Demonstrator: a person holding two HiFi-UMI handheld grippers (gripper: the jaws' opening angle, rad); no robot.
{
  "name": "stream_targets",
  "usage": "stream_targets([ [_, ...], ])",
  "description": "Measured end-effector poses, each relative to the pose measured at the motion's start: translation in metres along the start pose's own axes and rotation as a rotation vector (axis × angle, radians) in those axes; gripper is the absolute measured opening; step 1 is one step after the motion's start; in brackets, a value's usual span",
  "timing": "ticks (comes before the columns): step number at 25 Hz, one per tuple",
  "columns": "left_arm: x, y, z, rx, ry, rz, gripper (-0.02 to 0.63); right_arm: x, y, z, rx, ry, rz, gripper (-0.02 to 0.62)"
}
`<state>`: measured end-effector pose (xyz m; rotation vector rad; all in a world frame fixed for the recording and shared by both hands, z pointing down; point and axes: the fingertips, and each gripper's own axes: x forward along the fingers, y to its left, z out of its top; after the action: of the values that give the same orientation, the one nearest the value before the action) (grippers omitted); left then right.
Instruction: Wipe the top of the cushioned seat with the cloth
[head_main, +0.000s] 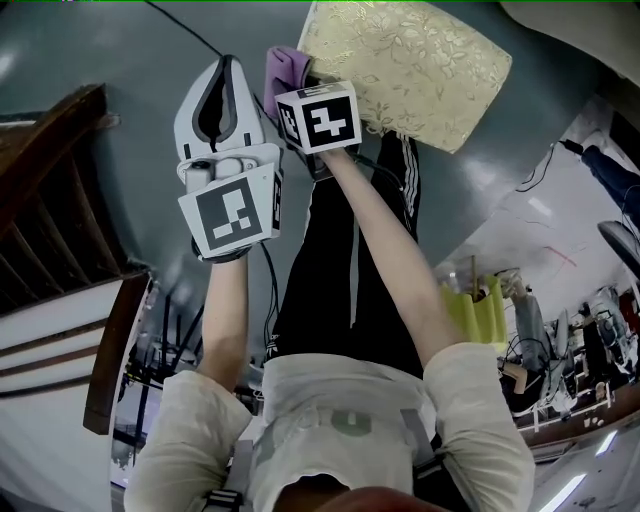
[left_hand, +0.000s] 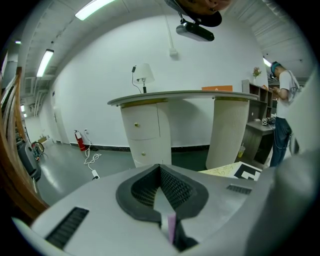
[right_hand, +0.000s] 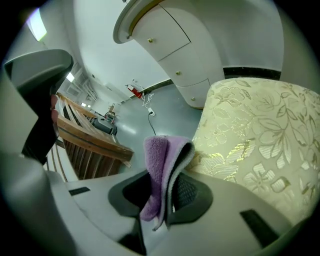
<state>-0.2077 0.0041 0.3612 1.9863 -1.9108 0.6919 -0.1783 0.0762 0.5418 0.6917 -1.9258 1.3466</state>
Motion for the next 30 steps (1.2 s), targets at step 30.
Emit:
stream_targets([
  [30, 0.026, -0.133, 0.034, 0.132, -0.022, -0.195, 0.006, -0.172, -0.178, -0.09, 0.124, -0.073, -0.213, 0.095],
])
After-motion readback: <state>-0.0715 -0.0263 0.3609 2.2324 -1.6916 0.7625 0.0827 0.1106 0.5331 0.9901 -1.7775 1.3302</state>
